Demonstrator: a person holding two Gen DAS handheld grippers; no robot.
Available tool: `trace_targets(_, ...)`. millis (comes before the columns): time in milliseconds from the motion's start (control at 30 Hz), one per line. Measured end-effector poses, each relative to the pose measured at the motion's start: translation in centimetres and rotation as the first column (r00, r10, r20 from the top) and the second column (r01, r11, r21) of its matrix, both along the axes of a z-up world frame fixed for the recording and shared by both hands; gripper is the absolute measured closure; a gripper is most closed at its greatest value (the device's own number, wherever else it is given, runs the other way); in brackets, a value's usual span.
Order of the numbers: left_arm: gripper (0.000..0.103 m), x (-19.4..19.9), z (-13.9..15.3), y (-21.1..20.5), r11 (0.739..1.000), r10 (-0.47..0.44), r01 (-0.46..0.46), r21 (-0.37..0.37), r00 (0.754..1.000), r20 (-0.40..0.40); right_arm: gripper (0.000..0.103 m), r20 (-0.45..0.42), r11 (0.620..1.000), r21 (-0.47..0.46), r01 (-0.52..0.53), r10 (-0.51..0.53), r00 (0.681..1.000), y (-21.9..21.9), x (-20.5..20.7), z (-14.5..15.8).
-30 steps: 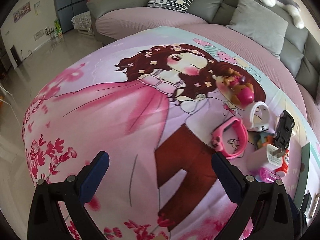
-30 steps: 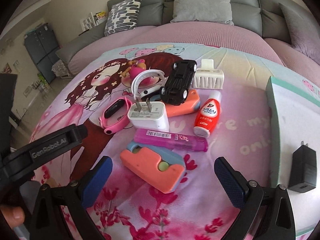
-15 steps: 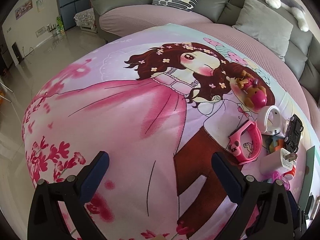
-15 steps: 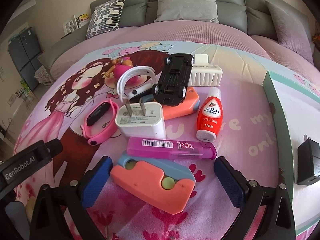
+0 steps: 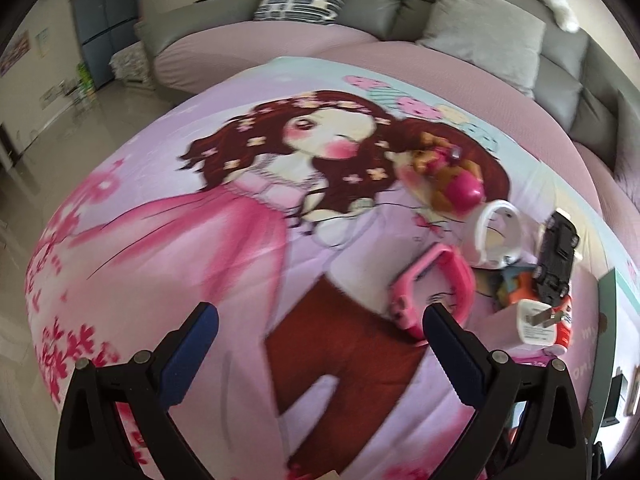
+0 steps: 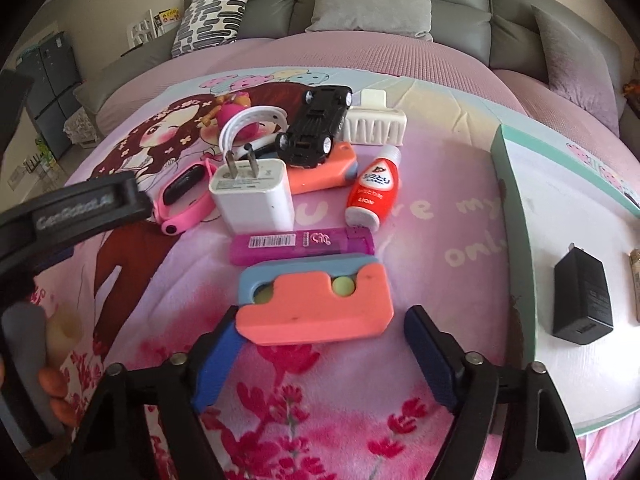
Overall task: Organize rigid objects
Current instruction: 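Grasp the pink watch band with the left tool while the right tool grasps the orange foam block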
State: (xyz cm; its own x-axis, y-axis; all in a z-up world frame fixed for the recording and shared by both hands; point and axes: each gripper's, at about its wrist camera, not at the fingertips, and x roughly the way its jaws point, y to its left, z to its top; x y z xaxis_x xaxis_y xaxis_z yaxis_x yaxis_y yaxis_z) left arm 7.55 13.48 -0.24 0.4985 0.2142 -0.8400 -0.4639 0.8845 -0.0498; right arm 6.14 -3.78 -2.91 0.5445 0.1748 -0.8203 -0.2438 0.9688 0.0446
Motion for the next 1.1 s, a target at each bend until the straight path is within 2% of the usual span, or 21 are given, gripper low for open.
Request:
trace_targets(100, 0.001, 1.3, -0.3, -0.9, 0.999, -0.039, 0.039, 0.001, 0.999, -0.013, 0.030, -0.002, 1.000, 0.012, 0.001, -0.001, 1.000, -0.3, 0.0, 0.1)
trace_targets(500, 0.001, 2.8, -0.6, -3.1, 0.988, -0.150, 0.151, 0.033, 0.989, -0.016, 0.030, -0.009, 0.999, 0.031, -0.013, 0.013, 1.000, -0.4, 0.2, 0.1)
trace_targets(633, 0.001, 3.5, -1.2, -3.5, 0.987, -0.148, 0.151, 0.063, 0.988, -0.044, 0.030, -0.010, 0.999, 0.036, -0.013, 0.013, 1.000, -0.4, 0.2, 0.1)
trace_targets(800, 0.002, 3.7, -1.4, -3.1, 0.989, -0.139, 0.140, 0.056, 0.990, -0.014, 0.030, -0.009, 0.999, 0.034, -0.013, 0.014, 1.000, -0.4, 0.2, 0.1)
trace_targets(867, 0.005, 3.9, -1.6, -3.2, 0.986, -0.151, 0.152, 0.061, 0.988, -0.023, 0.030, -0.010, 0.999, 0.034, -0.014, 0.014, 1.000, -0.4, 0.3, 0.1)
trace_targets(967, 0.018, 3.9, -1.5, -3.5, 0.982, -0.183, 0.183, 0.043, 0.983, -0.011, 0.030, -0.009, 0.999, 0.033, -0.014, 0.014, 1.000, -0.4, 0.3, 0.1)
trace_targets(1067, 0.034, 4.0, -1.4, -3.9, 0.977, -0.209, 0.209, 0.037, 0.978, -0.001, 0.030, -0.009, 0.999, 0.031, -0.014, 0.015, 1.000, -0.4, 0.3, 0.1)
trace_targets(1100, 0.044, 4.0, -1.4, -4.0, 0.975, -0.221, 0.220, 0.032, 0.975, 0.003, 0.030, -0.009, 0.999, 0.031, -0.015, 0.015, 1.000, -0.4, 0.3, 0.1)
